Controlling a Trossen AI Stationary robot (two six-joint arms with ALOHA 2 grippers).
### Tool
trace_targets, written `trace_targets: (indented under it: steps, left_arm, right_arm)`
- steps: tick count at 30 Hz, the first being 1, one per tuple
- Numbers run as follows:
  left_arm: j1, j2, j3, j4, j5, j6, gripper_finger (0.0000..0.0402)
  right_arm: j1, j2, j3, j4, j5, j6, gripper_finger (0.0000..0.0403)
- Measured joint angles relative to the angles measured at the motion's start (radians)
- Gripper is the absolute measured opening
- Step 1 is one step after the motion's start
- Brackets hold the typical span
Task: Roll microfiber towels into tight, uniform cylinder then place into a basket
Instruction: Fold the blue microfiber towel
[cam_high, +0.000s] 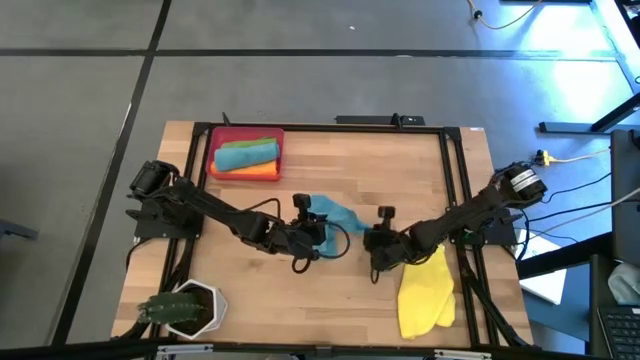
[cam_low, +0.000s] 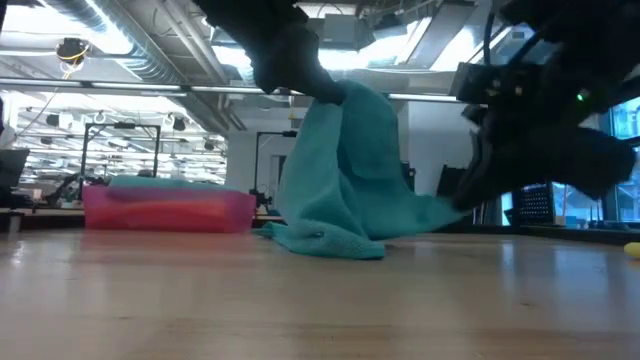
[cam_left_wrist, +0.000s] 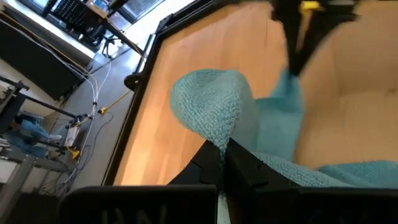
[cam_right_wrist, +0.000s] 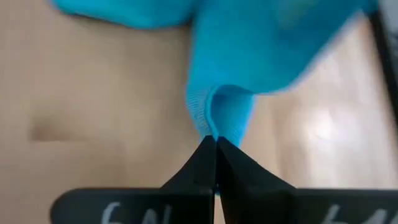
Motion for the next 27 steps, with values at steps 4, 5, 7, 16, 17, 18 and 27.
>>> trace_targets:
  steps: [4,5,7,16,17,18,27]
  left_arm:
    - [-0.006,0.0,0.0,0.0,0.072,-0.031,0.0002]
    - [-0.006,0.0,0.0,0.0,0.109,-0.038,0.0006]
    - [-0.007,0.0,0.0,0.0,0.164,-0.051,0.0018]
    - [-0.024,0.0,-0.008,-0.126,0.211,-0.122,0.0103]
    - [-0.03,0.0,-0.008,-0.154,0.206,-0.122,0.0109]
    - [-0.036,0.0,-0.008,-0.184,0.197,-0.124,0.0115]
    - [-0.08,-0.008,-0.01,-0.283,0.194,-0.304,0.0152]
  right_arm:
    - [0.025,-0.068,0.03,-0.105,0.071,0.092,0.0004]
    - [0.033,-0.082,0.03,-0.117,0.081,0.107,0.0004]
    - [0.047,-0.104,0.03,-0.122,0.093,0.124,0.0005]
    - [0.064,-0.13,0.03,-0.113,0.117,0.14,0.0004]
    - [0.064,-0.13,0.03,-0.113,0.117,0.14,0.0004]
    - [0.065,-0.13,0.03,-0.11,0.117,0.142,0.0005]
    - [0.065,-0.13,0.03,-0.102,0.106,0.18,0.0005]
